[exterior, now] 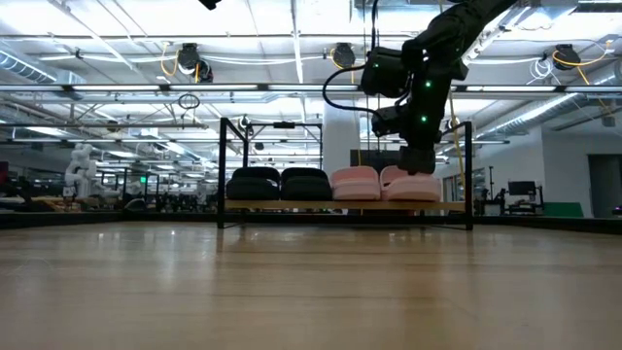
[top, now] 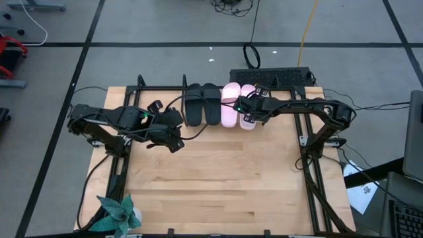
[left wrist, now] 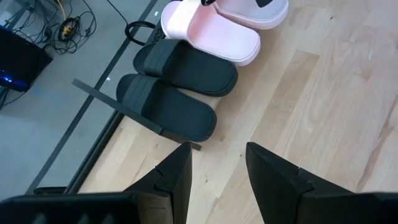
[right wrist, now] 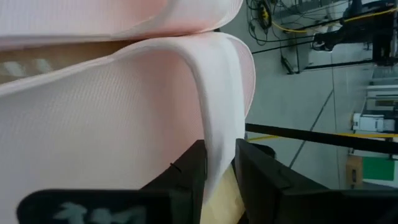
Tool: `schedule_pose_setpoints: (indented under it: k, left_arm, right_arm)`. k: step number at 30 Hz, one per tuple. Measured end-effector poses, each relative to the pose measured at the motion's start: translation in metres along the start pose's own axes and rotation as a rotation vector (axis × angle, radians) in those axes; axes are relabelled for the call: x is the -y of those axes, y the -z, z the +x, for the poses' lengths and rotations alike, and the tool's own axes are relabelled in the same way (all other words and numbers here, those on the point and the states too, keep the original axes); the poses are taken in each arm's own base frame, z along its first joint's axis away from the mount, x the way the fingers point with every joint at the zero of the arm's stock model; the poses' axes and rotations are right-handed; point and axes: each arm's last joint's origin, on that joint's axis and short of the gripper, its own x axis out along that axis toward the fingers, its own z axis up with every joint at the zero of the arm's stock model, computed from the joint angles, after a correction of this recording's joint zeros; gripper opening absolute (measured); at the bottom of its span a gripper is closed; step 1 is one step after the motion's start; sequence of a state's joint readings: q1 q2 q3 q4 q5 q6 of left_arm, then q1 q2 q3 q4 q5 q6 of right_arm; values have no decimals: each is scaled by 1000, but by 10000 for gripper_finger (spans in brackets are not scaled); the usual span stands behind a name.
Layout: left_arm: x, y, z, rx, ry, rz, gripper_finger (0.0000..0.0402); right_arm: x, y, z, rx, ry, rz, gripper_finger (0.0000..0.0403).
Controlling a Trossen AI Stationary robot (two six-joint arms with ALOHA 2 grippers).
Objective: Pick and place slides into the shelf
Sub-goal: Put the pink slide on the shelf
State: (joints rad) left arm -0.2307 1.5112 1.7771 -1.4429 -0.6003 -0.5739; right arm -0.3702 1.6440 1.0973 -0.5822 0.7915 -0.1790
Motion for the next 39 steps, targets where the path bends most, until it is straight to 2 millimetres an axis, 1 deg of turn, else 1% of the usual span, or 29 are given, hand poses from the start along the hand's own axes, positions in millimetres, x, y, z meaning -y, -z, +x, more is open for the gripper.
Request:
schedule_pose_setpoints:
  k: [16, 24, 35, 39]
  left_arm:
    - [1, 0, 0, -11, 24, -10, 150]
    - [1, 0, 0, -11, 25, -10, 150]
    - [1, 0, 0, -11, 25, -10, 149]
    - [1, 0, 0, -11, 24, -10, 149]
  right_arm:
    - [3, -5, 0, 31, 57, -54, 84]
    - [4, -8, 0, 46, 87, -53, 84]
    - [4, -8, 0, 51, 82, -64, 84]
    - [3, -8, 0, 61, 35, -69, 87]
